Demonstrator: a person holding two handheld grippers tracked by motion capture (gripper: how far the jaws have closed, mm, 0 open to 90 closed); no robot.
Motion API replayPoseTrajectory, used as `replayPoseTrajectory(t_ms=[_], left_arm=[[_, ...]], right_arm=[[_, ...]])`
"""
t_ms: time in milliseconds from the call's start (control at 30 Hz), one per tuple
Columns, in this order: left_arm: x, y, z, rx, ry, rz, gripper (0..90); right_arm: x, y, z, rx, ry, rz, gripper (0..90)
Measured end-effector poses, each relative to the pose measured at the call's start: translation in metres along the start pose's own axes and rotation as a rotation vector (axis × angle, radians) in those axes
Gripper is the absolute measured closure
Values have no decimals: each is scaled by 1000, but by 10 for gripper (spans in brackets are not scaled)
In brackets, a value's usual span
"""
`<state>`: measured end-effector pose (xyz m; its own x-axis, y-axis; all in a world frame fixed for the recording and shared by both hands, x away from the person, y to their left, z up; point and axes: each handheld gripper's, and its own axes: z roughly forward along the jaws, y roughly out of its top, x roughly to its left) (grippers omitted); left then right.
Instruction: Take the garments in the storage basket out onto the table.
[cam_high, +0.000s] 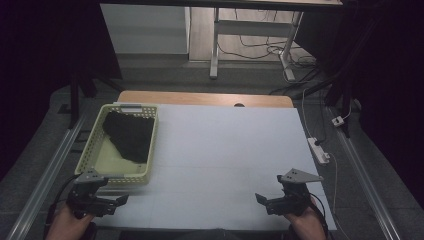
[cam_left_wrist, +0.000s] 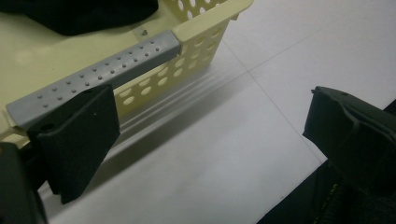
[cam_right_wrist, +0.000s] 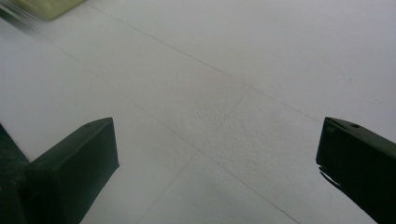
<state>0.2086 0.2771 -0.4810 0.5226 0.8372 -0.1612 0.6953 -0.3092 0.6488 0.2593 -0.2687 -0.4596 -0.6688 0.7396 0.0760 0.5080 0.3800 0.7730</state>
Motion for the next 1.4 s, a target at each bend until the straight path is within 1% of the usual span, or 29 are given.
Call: replayPoseTrajectory(t_ms=[67,100,167,200,233,267,433,633,733,800,833,867,933,967,1000,1033,1067,1100,1133,1167,1200,1300,1333,1400], left_arm=[[3,0,0,-5,-18,-20,35],[4,-1,-1,-7,-26,-29,35],[7,-1,-1,-12,-42,-53,35],[10,-1,-1,-15,-56,-71,35],[10,-1,-1,-15,-56,-71,35],[10,-1,-1,-16,-60,-76,34],[13,-2,-2,-21,-79,-89,28],[12,-2,-2,-21,-69,-86,9],[12,-1,-2,-21,-73,-86,10],[13,-1,-2,-24,-87,-87,10],[13,-1,-2,-24,-87,-87,13],[13,-1,-3,-24,-102,-77,17],[12,-1,-2,-22,-103,-69,16],[11,0,-2,-15,-114,-58,15],[11,0,-2,-15,-114,-58,15],[11,2,-4,-30,-131,-66,13],[11,2,-4,-30,-131,-66,13],[11,3,-6,-43,-133,-71,13],[12,5,-10,-77,-124,-69,13],[12,5,-10,-77,-124,-69,13],[13,6,-12,-91,-112,-63,13],[14,6,-12,-92,-112,-57,14],[14,7,-10,-86,-108,-45,13],[13,8,-9,-83,-103,-38,13]], right_arm=[[-2,0,1,9,21,20,0],[-2,0,1,9,21,20,0],[-2,1,3,32,29,9,0],[-1,1,4,34,30,4,0],[-1,1,4,34,30,4,0],[0,1,4,47,28,-10,0],[0,1,6,55,33,-11,0],[1,2,7,68,36,-23,0],[2,2,7,78,39,-32,0],[2,2,8,80,39,-34,0],[2,2,8,80,40,-34,0],[2,2,8,81,40,-33,0],[2,2,8,81,40,-31,5],[2,2,8,81,41,-31,11],[2,2,8,82,42,-30,12],[2,2,8,81,43,-29,12],[2,2,8,83,44,-29,12],[2,2,8,84,44,-30,12],[2,2,8,84,45,-30,12],[2,2,8,84,45,-29,12],[2,2,8,85,44,-27,12],[1,2,9,83,49,-25,12],[1,2,9,83,49,-23,12],[1,2,8,85,48,-23,12]])
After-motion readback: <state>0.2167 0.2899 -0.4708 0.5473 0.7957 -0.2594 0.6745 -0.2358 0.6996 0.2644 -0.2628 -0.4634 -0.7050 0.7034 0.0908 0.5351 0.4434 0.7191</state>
